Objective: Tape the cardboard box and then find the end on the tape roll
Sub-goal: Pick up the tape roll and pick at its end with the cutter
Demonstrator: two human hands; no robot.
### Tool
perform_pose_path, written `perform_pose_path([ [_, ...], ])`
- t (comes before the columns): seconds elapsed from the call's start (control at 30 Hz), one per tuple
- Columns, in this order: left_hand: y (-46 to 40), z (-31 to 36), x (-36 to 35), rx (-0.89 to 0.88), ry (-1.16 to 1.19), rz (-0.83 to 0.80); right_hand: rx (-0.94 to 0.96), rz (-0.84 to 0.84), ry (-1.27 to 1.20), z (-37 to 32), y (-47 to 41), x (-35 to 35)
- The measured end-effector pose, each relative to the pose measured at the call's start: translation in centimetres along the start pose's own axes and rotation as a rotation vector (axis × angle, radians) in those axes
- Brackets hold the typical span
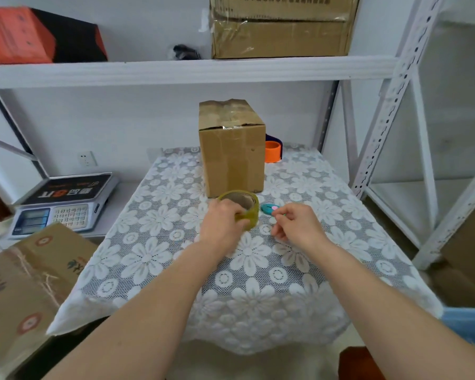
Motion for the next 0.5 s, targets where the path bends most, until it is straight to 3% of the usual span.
perform_pose_path([
  [0.1, 0.9, 1.0, 1.0, 0.097, 0.610, -0.009, -0.021, -0.052, -0.145, -0.4, 0.9, 0.2],
  [0.17, 2.0, 1.8, 1.3, 0.081, 0.842, -0.090, -0.008, -0.147, -0.276, -1.1, 1.6, 0.1],
  [0.37, 5.1, 4.0, 0.9, 0.047, 1.116, -0.209, 0.000, -0.125, -0.688, -3.1, 3.5, -0.3],
  [0.5, 5.9, 4.2, 0.7, 0.131, 1.218, -0.189, 0.022, -0.170, -0.665, -3.5, 4.2, 0.0],
])
Point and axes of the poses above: each hand's wrist, its own y-axis away from the middle knuckle, its own x-axis out of the back of the hand, z = x × y, the point moved 2 cm from there along -y, towards the middle knuckle, and after that the axes turned 3 degrees about -z, right-handed, at the moved point
